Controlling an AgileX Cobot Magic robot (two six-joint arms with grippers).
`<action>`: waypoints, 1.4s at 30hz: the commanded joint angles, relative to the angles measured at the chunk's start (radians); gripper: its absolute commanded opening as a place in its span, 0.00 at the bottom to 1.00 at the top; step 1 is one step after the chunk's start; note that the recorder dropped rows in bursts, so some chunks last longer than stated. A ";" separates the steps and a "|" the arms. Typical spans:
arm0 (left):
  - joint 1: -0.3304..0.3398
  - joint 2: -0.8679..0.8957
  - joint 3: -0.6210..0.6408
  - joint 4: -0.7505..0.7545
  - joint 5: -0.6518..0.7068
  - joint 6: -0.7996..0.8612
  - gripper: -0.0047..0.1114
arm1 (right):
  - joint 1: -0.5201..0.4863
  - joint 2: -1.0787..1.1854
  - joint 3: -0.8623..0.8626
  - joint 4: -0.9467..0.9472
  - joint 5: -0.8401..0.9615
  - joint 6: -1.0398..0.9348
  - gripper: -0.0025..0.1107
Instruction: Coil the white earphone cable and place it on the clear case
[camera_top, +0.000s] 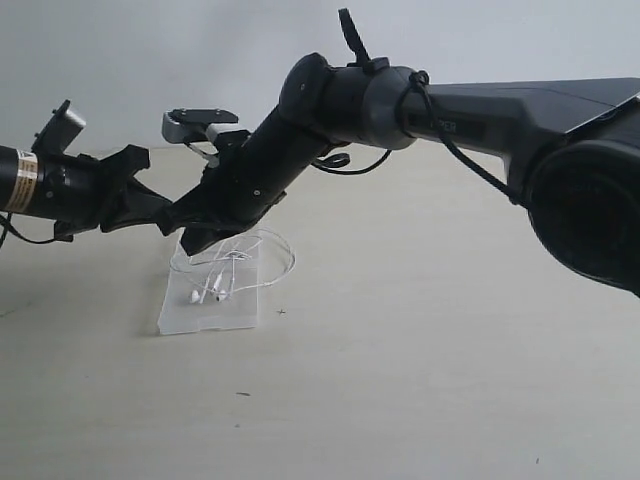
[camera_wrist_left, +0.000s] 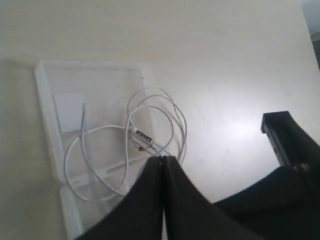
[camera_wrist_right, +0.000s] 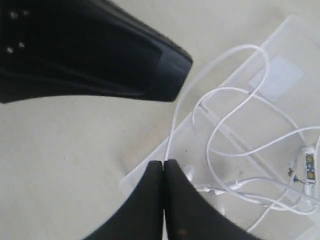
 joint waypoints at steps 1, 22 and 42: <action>0.031 -0.008 0.038 -0.002 0.018 -0.004 0.04 | -0.006 -0.022 -0.003 0.022 0.037 -0.010 0.02; 0.164 -0.522 0.473 -0.002 0.304 0.198 0.04 | -0.052 -0.769 0.290 -0.277 0.351 0.121 0.02; 0.164 -0.822 0.719 -0.002 0.356 0.204 0.04 | -0.052 -1.536 1.212 -0.286 0.022 0.020 0.02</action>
